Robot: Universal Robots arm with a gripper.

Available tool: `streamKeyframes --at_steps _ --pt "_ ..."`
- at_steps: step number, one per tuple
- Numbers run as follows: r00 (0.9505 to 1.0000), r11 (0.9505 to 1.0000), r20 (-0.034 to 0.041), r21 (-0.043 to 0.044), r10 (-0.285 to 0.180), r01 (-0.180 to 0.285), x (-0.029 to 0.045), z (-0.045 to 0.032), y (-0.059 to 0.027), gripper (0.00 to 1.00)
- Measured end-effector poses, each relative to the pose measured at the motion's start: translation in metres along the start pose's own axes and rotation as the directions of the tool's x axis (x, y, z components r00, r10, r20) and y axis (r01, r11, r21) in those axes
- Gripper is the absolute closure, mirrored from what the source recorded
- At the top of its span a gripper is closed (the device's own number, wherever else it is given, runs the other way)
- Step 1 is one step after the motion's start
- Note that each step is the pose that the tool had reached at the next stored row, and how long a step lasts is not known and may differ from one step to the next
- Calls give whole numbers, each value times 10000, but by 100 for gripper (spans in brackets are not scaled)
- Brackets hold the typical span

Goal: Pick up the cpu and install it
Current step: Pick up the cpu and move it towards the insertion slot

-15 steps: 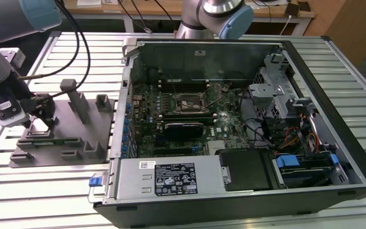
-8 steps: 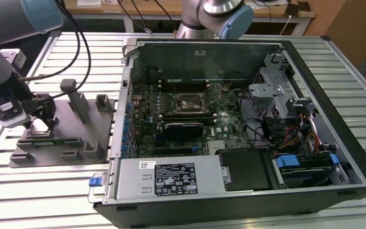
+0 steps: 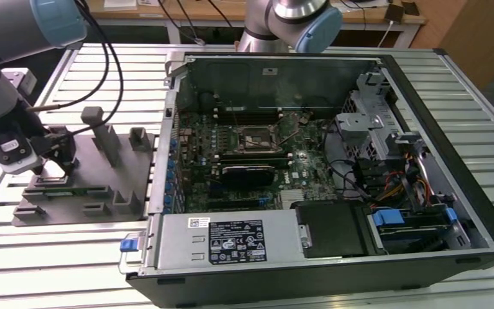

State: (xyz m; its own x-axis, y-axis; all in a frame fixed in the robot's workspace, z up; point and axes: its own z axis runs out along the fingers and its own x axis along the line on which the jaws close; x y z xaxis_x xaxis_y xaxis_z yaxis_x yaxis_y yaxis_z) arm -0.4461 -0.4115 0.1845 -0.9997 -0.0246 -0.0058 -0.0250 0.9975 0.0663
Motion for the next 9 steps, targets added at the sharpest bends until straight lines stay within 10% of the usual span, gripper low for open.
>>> streamKeyframes --at_steps 9 --pt "10000 10000 -30 0 2 -2 -14 20 -2 41"
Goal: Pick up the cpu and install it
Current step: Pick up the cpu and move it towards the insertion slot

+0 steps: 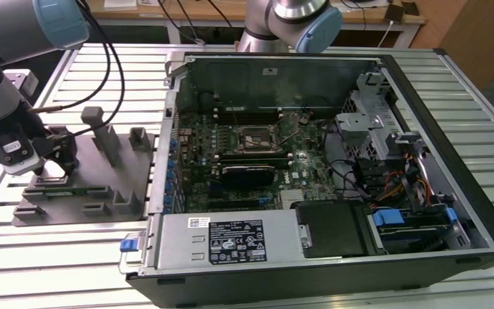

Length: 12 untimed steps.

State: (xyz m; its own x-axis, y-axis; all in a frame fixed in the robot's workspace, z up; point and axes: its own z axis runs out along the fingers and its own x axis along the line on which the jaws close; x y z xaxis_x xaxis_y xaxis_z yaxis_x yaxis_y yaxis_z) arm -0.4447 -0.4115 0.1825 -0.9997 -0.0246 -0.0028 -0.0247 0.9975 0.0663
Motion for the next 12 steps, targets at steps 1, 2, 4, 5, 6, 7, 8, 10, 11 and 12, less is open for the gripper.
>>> streamKeyframes --at_steps 1,2,4,5,6,7,8,10,11,12 --pt "10000 10000 0 0 0 0 0 0 0 41" --pt "10000 10000 0 0 0 0 -1 0 0 41" --pt "10000 10000 1 -1 -1 1 -1 1 0 41" --pt "10000 10000 1 -1 -2 2 -2 0 0 41" --pt "10000 10000 0 0 -2 2 -2 -4 1 41" --pt "10000 10000 1 0 -1 1 -2 -9 1 41" --pt "10000 10000 1 -1 -1 1 -1 -14 2 41" --pt "10000 10000 2 -2 -1 1 -1 -15 2 41" --pt "10000 10000 2 -2 -1 1 -1 -15 2 41" --pt "10000 10000 2 -1 -1 1 -2 -16 2 41"
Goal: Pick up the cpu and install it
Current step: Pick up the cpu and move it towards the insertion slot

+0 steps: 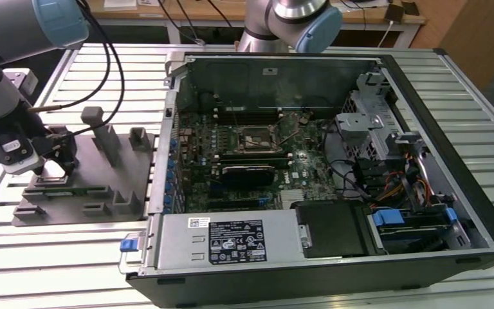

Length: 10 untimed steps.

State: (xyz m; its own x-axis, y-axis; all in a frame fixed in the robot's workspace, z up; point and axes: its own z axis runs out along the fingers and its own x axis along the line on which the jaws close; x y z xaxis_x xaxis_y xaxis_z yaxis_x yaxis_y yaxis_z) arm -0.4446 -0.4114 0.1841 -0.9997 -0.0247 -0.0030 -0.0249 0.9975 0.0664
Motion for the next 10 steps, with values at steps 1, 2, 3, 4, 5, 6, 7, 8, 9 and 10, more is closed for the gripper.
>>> streamKeyframes --at_steps 1,2,3,4,5,6,7,8,9,10 --pt "10000 10000 -1 1 1 -1 -1 -1 0 41" --pt "10000 10000 -1 0 2 -2 -2 0 1 41" --pt "10000 10000 -1 -1 2 -2 -2 0 1 41" --pt "10000 10000 0 -2 1 -1 -3 0 2 41" --pt "10000 10000 -1 -2 -1 1 -4 0 2 41" --pt "10000 10000 -1 -2 -1 1 -4 0 3 41" --pt "10000 10000 -2 -2 -1 1 -4 0 3 41" --pt "10000 10000 -1 -3 1 -1 -3 2 4 41" --pt "10000 10000 -2 -3 1 -1 -3 2 5 41" --pt "10000 10000 -2 -3 1 -1 -3 2 5 41"
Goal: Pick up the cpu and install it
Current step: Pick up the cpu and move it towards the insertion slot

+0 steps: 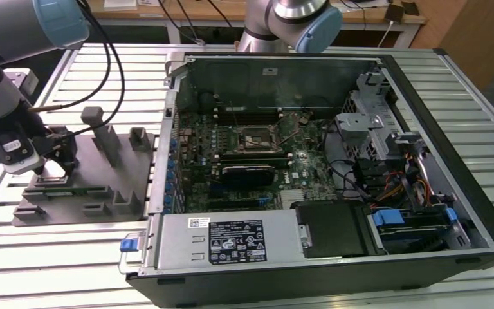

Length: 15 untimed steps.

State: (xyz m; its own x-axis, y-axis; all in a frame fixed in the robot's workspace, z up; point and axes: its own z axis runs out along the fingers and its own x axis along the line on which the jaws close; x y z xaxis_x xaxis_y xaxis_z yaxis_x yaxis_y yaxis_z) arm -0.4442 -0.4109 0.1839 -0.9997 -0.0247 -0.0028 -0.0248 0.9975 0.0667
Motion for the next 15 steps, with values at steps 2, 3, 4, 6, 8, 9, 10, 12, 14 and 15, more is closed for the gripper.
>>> streamKeyframes --at_steps 2,3,4,6,8,9,10,12,14,15 --pt "10000 10000 1 -1 0 0 0 3 0 41" --pt "10000 10000 0 0 0 0 0 3 0 41" --pt "10000 10000 1 0 0 0 0 3 0 41" --pt "10000 10000 0 0 0 0 0 3 0 41" --pt "10000 10000 1 -1 0 0 0 4 0 41" --pt "10000 10000 1 -1 0 0 0 4 0 41" --pt "10000 10000 1 0 0 0 0 4 0 41" --pt "10000 10000 0 0 0 0 0 5 0 46" --pt "10000 10000 0 -1 0 0 0 5 0 46" --pt "10000 10000 2 -1 0 0 0 4 0 46"
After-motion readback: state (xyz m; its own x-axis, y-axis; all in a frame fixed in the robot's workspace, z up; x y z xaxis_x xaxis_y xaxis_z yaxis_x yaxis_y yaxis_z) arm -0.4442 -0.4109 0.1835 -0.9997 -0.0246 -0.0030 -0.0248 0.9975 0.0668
